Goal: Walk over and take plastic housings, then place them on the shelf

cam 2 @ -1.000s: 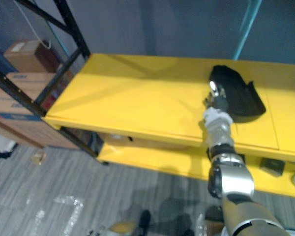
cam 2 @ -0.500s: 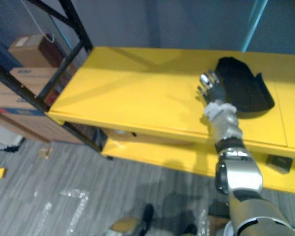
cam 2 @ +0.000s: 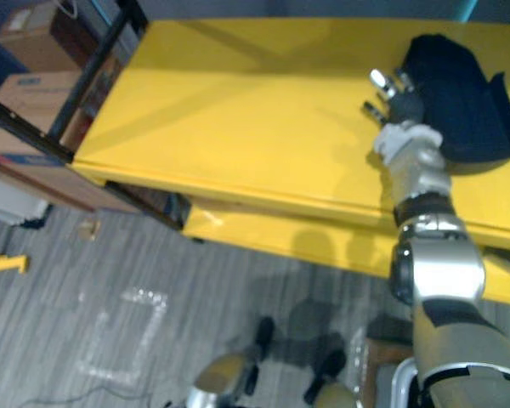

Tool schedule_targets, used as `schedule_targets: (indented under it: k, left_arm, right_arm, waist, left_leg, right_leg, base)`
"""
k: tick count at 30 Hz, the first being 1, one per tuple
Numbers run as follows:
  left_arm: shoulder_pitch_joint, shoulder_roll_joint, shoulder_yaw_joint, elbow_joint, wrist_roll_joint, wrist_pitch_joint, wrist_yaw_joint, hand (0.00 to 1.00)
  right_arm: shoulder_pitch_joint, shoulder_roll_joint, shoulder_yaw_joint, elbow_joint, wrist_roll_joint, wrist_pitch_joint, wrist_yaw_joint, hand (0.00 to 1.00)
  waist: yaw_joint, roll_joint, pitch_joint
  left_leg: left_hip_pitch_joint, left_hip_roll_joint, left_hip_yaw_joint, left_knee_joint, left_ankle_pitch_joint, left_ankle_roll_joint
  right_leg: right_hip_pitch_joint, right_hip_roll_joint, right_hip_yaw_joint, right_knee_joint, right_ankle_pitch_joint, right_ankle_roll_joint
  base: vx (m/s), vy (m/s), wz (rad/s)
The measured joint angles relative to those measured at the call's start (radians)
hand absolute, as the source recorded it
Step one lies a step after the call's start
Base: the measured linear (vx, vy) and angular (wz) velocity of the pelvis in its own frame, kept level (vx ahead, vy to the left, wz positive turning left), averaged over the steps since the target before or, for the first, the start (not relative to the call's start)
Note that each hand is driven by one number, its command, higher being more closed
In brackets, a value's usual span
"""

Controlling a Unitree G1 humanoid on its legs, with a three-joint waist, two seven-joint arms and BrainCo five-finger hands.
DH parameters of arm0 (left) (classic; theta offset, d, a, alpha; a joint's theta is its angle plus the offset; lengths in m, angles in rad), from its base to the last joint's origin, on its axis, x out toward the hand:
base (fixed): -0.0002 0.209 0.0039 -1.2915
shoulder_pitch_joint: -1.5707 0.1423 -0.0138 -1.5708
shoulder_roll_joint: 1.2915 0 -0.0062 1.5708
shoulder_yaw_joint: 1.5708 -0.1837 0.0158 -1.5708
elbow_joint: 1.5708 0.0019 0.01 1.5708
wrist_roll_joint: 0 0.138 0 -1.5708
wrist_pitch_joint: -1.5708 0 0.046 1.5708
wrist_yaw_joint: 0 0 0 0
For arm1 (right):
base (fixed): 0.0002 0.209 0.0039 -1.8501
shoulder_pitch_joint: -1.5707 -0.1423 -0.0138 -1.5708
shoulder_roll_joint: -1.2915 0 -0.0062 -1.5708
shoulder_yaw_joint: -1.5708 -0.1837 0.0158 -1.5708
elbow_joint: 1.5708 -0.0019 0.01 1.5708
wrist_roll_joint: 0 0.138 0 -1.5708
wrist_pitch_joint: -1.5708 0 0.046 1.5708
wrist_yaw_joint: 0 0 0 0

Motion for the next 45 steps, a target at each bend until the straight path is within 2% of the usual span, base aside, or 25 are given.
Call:
schedule_targets:
  k: [5,12,17,20,22,24,26,29,31,35,36,37,39,40,41,42,44,45]
  left_arm:
    - [-0.002,0.0,-0.004,0.0,-0.019,-0.001,-0.002,0.0]
    - [-0.002,0.0,-0.009,-0.004,-0.021,-0.002,-0.005,0.0]
    - [-0.002,0.002,-0.033,-0.008,-0.023,-0.028,-0.006,0.0]
    - [-0.002,0.002,-0.033,-0.013,-0.022,-0.039,-0.009,0.0]
    - [-0.003,0.002,-0.033,-0.013,-0.021,-0.039,-0.008,0.0]
    - [-0.003,0.003,-0.029,-0.024,-0.017,-0.039,-0.007,0.0]
    - [-0.003,0.003,-0.022,-0.034,-0.009,-0.038,-0.002,0.0]
    - [-0.002,0.004,0.01,-0.04,0.029,-0.038,0.007,0.0]
    - [-0.002,0.005,0.032,-0.04,0.06,-0.038,0.039,0.0]
    - [0.001,0.006,0.058,-0.039,0.099,-0.038,0.103,0.0]
    - [0.003,0.006,0.071,-0.039,0.099,-0.037,0.117,0.0]
    - [0.003,0.006,0.082,-0.039,0.099,-0.037,0.121,0.0]
    - [0.01,0.031,0.091,-0.036,0.108,-0.036,0.143,0.0]
    - [0.01,0.039,0.094,-0.034,0.108,-0.036,0.154,0.0]
    - [0.01,0.04,0.094,-0.034,0.109,-0.036,0.157,0.0]
    - [0.009,0.046,0.097,-0.037,0.109,-0.038,0.16,0.0]
    - [0.008,0.051,0.098,-0.038,0.108,-0.037,0.169,0.0]
    - [0.007,0.052,0.098,-0.038,0.108,-0.036,0.182,0.0]
  right_arm:
    - [-0.04,-0.018,0.0,0.001,0.0,-0.002,-0.08,0.0]
    - [-0.065,-0.048,0.0,0.001,0.001,-0.007,-0.099,0.0]
    - [-0.068,-0.055,0.0,0.001,0.006,-0.031,-0.086,0.0]
    - [-0.068,-0.057,0.004,0.001,0.019,-0.048,-0.035,0.0]
    - [-0.063,-0.058,0.031,0.001,0.021,-0.06,0.035,0.0]
    - [-0.043,-0.057,0.072,-0.021,0.044,-0.088,0.147,0.0]
    - [-0.023,-0.058,0.088,-0.052,0.074,-0.087,0.212,0.0]
    - [0.042,-0.058,0.098,-0.131,0.088,-0.086,0.308,0.0]
    - [0.074,-0.059,0.109,-0.2,0.089,-0.087,0.367,0.0]
    - [0.189,-0.085,0.104,-0.329,0.103,-0.117,0.416,0.0]
    - [0.226,-0.085,0.1,-0.353,0.109,-0.128,0.421,0.0]
    - [0.243,-0.085,0.095,-0.362,0.109,-0.134,0.42,0.0]
    - [0.287,-0.088,0.068,-0.377,0.06,-0.151,0.368,0.0]
    - [0.319,-0.105,0.059,-0.378,-0.036,-0.172,0.297,0.0]
    - [0.333,-0.116,0.059,-0.378,-0.078,-0.175,0.268,0.0]
    - [0.362,-0.134,0.059,-0.38,-0.187,-0.181,0.198,0.0]
    - [0.392,-0.142,0.059,-0.387,-0.306,-0.182,0.119,0.0]
    - [0.415,-0.143,0.059,-0.401,-0.423,-0.181,0.06,0.0]
  waist:
    - [0.01,0.008,0.008]
    - [0.017,0.01,0.01]
    - [0.017,0.014,0.024]
    - [0.016,0.012,0.031]
    - [0.014,0.012,0.032]
    - [0.012,0.007,0.035]
    - [0.011,0.0,0.04]
    - [0.002,-0.021,0.049]
    - [-0.01,-0.044,0.043]
    - [-0.028,-0.089,0.023]
    - [-0.041,-0.109,0.006]
    - [-0.044,-0.122,-0.004]
    - [-0.053,-0.159,-0.031]
    - [-0.064,-0.173,-0.057]
    - [-0.065,-0.178,-0.067]
    - [-0.066,-0.19,-0.081]
    - [-0.071,-0.203,-0.095]
    - [-0.089,-0.208,-0.1]
  left_leg:
    - [-0.019,0.006,-0.002,0.0,0.007,-0.01]
    - [-0.049,0.008,-0.008,0.0,0.017,-0.016]
    - [-0.049,0.008,-0.008,0.0,0.019,-0.017]
    - [-0.049,0.009,-0.007,0.0,0.02,-0.017]
    - [-0.049,0.01,-0.004,0.0,0.02,-0.017]
    - [-0.046,0.012,0.0,0.0,0.02,-0.017]
    - [-0.041,0.014,0.003,0.0,0.02,-0.017]
    - [-0.008,0.017,0.006,0.0,0.019,-0.017]
    - [0.002,0.026,0.012,0.0,0.019,-0.017]
    - [0.036,0.03,0.034,-0.001,0.017,-0.02]
    - [0.044,0.03,0.037,-0.001,0.014,-0.024]
    - [0.044,0.03,0.042,-0.001,0.013,-0.024]
    - [0.055,0.033,0.064,-0.001,0.007,-0.023]
    - [0.056,0.034,0.073,-0.006,0.0,-0.012]
    - [0.056,0.034,0.086,-0.006,-0.003,-0.008]
    - [0.059,0.033,0.095,-0.007,-0.003,-0.007]
    - [0.067,0.033,0.116,-0.007,-0.005,-0.004]
    - [0.075,0.031,0.119,-0.008,-0.006,-0.003]
  right_leg:
    - [-0.047,-0.01,0.006,0.068,-0.037,-0.012]
    - [-0.098,-0.021,0.006,0.118,-0.063,-0.02]
    - [-0.1,-0.021,0.007,0.128,-0.063,-0.02]
    - [-0.1,-0.021,0.008,0.126,-0.063,-0.02]
    - [-0.101,-0.02,0.01,0.126,-0.063,-0.02]
    - [-0.099,-0.018,0.012,0.126,-0.062,-0.02]
    - [-0.095,-0.016,0.013,0.125,-0.062,-0.021]
    - [-0.049,-0.006,0.013,0.097,-0.056,-0.019]
    - [-0.021,0.015,0.014,0.05,-0.035,-0.021]
    - [0.045,0.037,0.014,-0.034,0.007,-0.014]
    - [0.061,0.043,0.015,-0.06,0.02,-0.012]
    - [0.066,0.046,0.018,-0.073,0.027,-0.012]
    - [0.082,0.057,0.036,-0.113,0.052,-0.011]
    - [0.089,0.063,0.039,-0.134,0.065,-0.007]
    - [0.091,0.064,0.042,-0.143,0.069,-0.007]
    - [0.098,0.067,0.053,-0.163,0.083,-0.006]
    - [0.103,0.07,0.069,-0.185,0.097,0.0]
    - [0.115,0.07,0.072,-0.197,0.104,0.003]
  base:
    - [-0.02,-0.04,0.01]
    - [-0.02,-0.017,0.03]
    - [0.0,0.0,0.0]
    - [0.0,0.0,0.0]
    - [0.01,-0.002,-0.02]
    - [0.02,-0.013,-0.03]
    - [0.02,-0.017,-0.04]
    - [0.02,-0.01,-0.02]
    - [0.0,-0.015,-0.09]
    - [0.01,0.001,-0.1]
    - [0.0,0.015,-0.07]
    - [-0.02,0.019,-0.21]
    - [-0.04,0.02,-0.25]
    - [-0.05,0.031,-0.15]
    - [-0.06,0.04,-0.17]
    - [-0.05,0.028,-0.21]
    - [-0.07,0.019,-0.29]
    - [-0.07,0.019,-0.2]
